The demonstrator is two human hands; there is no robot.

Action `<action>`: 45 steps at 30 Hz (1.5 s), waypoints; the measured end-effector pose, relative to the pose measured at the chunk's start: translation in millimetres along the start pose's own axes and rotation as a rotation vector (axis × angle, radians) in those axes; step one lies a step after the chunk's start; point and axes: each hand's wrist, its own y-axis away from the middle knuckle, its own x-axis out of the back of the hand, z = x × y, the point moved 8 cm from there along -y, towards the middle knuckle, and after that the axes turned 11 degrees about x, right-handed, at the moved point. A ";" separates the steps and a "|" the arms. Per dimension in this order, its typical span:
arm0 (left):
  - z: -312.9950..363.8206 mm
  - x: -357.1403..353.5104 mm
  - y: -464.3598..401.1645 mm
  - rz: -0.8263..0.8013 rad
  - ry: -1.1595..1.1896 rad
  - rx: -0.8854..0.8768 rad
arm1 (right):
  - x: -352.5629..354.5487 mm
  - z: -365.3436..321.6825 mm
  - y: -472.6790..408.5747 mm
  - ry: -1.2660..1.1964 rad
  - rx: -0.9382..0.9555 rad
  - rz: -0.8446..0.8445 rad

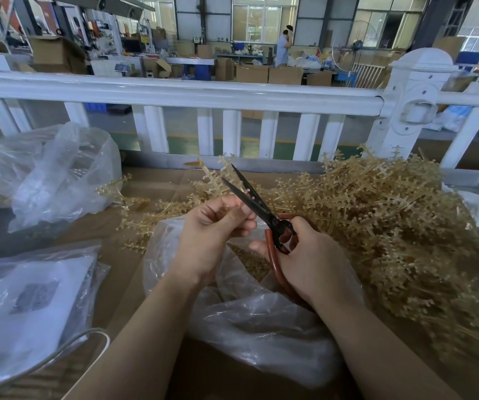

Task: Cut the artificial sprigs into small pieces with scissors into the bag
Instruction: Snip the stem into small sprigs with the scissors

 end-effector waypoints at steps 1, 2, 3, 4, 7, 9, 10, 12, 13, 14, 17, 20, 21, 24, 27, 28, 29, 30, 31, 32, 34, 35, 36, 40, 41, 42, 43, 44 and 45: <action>0.3 -0.4 0.0 -0.002 0.001 0.000 | -0.1 0.3 0.0 0.000 -0.001 0.002; 0.5 -0.7 0.1 -0.003 0.001 0.000 | -0.3 0.7 0.0 0.000 -0.005 0.003; 0.9 -1.0 0.3 -0.004 0.002 -0.001 | -0.5 1.1 0.3 -0.001 -0.010 0.001; 1.2 -1.0 0.4 -0.004 0.004 -0.003 | -0.5 1.1 0.3 -0.005 -0.015 0.000; 1.0 -0.4 0.2 0.009 0.012 -0.007 | 0.7 1.1 0.6 -0.022 -0.023 -0.006; 1.0 1.0 0.2 0.022 0.012 -0.012 | 1.5 1.1 0.7 -0.015 -0.033 -0.015; 1.1 1.8 0.4 0.028 0.004 -0.016 | 2.3 0.5 0.6 -0.005 -0.036 -0.015; 1.3 3.8 0.7 0.042 -0.031 -0.028 | 3.3 -1.2 -0.1 0.016 -0.035 -0.016; 1.5 4.6 0.7 0.050 -0.058 -0.034 | 3.3 -1.5 -0.2 0.020 -0.035 -0.019; 1.1 5.0 0.6 0.058 -0.089 -0.040 | 3.2 -1.7 -0.5 0.020 -0.038 -0.022; 0.5 3.1 0.6 0.057 -0.137 -0.045 | 3.8 -1.4 -0.4 0.005 -0.048 -0.023; 1.0 2.6 1.2 0.058 -0.133 -0.048 | 3.8 -1.8 -0.4 0.003 -0.043 -0.021; 1.3 2.9 1.3 0.060 -0.130 -0.048 | 3.7 -1.6 -0.5 0.006 -0.044 -0.023; 1.0 3.6 1.7 0.071 -0.128 -0.046 | 3.3 -1.4 -0.5 0.002 -0.040 -0.028; 1.5 3.4 2.2 0.068 -0.143 -0.045 | 4.1 -2.1 -0.4 0.010 -0.036 -0.018; 1.9 3.3 2.4 0.066 -0.144 -0.043 | 4.0 -2.2 -0.4 0.011 -0.037 -0.018; 2.0 3.2 2.6 0.065 -0.142 -0.042 | 4.0 -2.2 -0.2 0.012 -0.038 -0.020; 2.1 3.4 2.9 0.065 -0.138 -0.042 | 3.7 -1.6 0.0 0.011 -0.038 -0.022; 2.0 3.7 2.7 0.066 -0.134 -0.039 | 3.4 -1.3 0.1 0.011 -0.037 -0.024; 1.6 3.6 2.5 0.065 -0.131 -0.033 | 3.0 -0.9 0.2 0.011 -0.037 -0.023; -1.2 3.7 2.1 0.067 -0.111 0.000 | 2.6 0.2 0.6 0.020 -0.037 -0.011; -3.1 3.8 2.4 0.071 -0.098 0.028 | 2.8 0.9 0.8 0.024 -0.037 -0.003; -5.1 4.1 3.1 0.084 -0.094 0.056 | 3.0 2.0 1.2 0.023 -0.040 0.002; -0.8 11.6 6.1 0.184 -0.178 -0.003 | 2.4 3.6 2.4 0.007 -0.031 0.012; 5.0 14.0 7.8 0.222 -0.216 -0.074 | 2.7 4.1 2.9 0.000 -0.036 0.017; 11.3 16.2 10.0 0.268 -0.264 -0.152 | 2.5 4.8 3.0 -0.007 -0.047 0.019; 16.7 18.1 12.4 0.311 -0.318 -0.218 | 2.5 5.4 3.5 -0.009 -0.055 0.023; 20.0 19.1 14.1 0.344 -0.371 -0.258 | 2.7 5.7 3.7 -0.006 -0.058 0.030; 20.6 18.7 14.7 0.360 -0.416 -0.270 | 3.1 5.5 3.6 -0.006 -0.057 0.036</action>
